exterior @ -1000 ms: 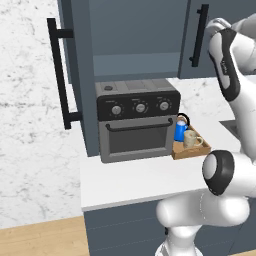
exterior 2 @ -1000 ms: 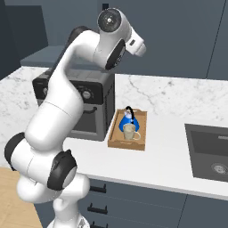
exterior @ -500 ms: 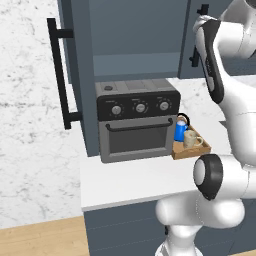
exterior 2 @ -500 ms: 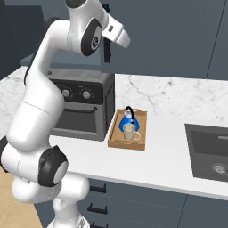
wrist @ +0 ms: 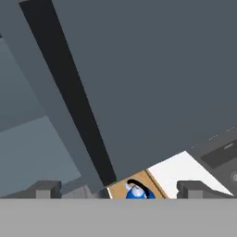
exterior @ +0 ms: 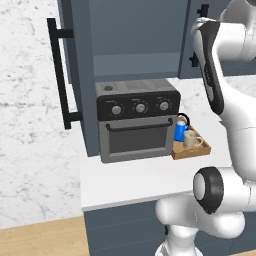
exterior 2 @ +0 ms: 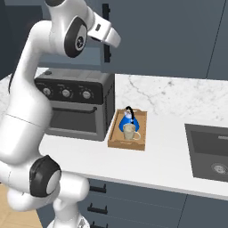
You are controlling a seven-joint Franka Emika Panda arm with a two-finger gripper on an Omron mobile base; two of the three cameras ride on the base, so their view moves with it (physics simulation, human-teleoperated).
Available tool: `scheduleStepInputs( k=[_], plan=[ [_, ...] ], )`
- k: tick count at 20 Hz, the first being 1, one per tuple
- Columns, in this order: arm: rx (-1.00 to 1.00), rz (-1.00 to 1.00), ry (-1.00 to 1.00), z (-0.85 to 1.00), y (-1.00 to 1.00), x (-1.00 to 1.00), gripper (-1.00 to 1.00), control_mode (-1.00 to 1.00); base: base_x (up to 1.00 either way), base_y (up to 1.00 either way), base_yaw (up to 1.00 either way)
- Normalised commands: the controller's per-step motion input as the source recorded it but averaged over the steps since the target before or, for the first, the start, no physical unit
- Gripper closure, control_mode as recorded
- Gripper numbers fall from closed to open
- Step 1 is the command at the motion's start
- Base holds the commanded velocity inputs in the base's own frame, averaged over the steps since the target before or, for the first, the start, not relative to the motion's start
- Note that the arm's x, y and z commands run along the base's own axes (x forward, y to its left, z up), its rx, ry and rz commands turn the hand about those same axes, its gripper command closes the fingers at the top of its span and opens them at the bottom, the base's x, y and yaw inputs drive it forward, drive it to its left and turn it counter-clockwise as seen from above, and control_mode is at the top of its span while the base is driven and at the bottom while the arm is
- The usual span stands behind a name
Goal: Pick the kettle from the counter and place it on the tray. Then pick the mug from the cabinet and place it on the tray. Then close the cabinet doors.
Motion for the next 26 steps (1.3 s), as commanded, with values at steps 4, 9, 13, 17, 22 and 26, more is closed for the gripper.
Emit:
scheduleStepInputs(
  k=[4,9,13,17,22,26],
  plan=[
    [-0.03,0.08,0.00,-0.06,0.28,-0.73,-1.00,-1.00,0.00,0.00,0.00],
    [-0.05,0.10,0.00,-0.06,0.35,-0.78,-1.00,-1.00,0.00,0.00,0.00],
    [-0.09,0.13,0.00,-0.11,0.38,-0.81,-1.00,-1.00,0.00,0.00,0.00],
    [-0.20,0.17,0.00,-0.27,0.41,-0.83,-1.00,-1.00,0.00,0.00,0.00],
    [-0.36,0.17,0.00,-0.38,0.54,-0.63,-1.00,-1.00,0.00,0.00,0.00],
    [-0.32,0.18,0.00,-0.25,0.36,-0.61,-1.00,-1.00,0.00,0.00,0.00]
  ],
)
